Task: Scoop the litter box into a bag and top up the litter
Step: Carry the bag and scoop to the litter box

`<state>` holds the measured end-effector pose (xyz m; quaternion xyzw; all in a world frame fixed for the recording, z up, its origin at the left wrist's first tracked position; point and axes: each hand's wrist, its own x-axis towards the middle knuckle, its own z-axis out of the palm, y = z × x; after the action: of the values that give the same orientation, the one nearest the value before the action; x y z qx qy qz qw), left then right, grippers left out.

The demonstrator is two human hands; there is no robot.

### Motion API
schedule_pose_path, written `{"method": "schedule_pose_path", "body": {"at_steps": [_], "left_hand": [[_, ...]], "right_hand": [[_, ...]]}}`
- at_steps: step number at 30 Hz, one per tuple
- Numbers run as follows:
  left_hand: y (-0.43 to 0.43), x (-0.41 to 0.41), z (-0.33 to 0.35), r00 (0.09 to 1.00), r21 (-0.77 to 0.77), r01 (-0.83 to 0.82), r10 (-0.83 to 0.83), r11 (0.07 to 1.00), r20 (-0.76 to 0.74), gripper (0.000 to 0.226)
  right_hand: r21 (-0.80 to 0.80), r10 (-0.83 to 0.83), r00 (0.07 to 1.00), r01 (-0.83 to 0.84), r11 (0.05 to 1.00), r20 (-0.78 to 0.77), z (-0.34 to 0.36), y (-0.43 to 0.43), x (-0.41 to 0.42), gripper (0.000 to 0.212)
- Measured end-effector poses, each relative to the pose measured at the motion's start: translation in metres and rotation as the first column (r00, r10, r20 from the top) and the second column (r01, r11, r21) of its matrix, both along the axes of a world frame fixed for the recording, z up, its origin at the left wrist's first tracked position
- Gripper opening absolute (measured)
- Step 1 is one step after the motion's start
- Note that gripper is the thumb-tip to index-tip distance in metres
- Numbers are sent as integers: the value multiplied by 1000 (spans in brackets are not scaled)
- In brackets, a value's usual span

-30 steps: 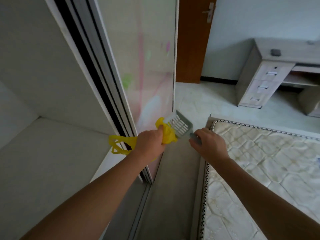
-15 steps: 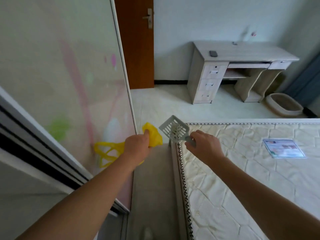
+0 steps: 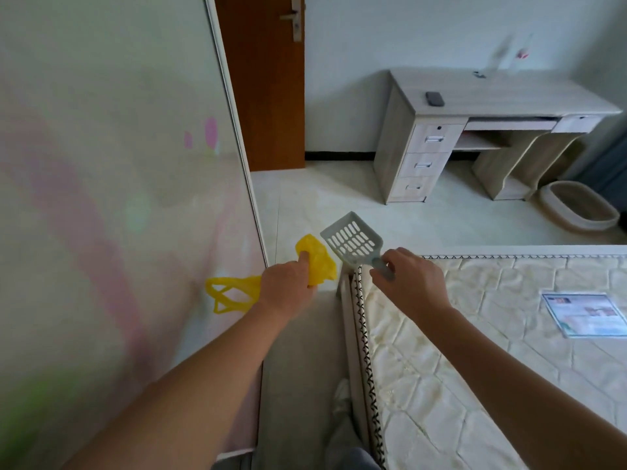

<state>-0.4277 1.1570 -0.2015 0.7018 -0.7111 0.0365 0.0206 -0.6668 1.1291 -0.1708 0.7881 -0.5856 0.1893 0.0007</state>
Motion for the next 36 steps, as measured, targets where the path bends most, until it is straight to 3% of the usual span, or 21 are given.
{"method": "schedule_pose_path", "body": {"at_steps": [10, 21, 36], "left_hand": [[-167, 9, 11, 997, 29, -54, 52, 998, 64, 62], [-349, 19, 28, 996, 9, 19, -20, 1000, 84, 62], [-565, 45, 22, 984, 19, 168, -168, 986, 63, 57]], "right_hand": [[39, 103, 994, -102, 994, -24, -25, -179, 4, 21], [127, -55, 998, 53, 990, 13, 0, -329, 25, 23], [126, -272, 958, 260, 957, 90, 5, -505, 63, 22]]}}
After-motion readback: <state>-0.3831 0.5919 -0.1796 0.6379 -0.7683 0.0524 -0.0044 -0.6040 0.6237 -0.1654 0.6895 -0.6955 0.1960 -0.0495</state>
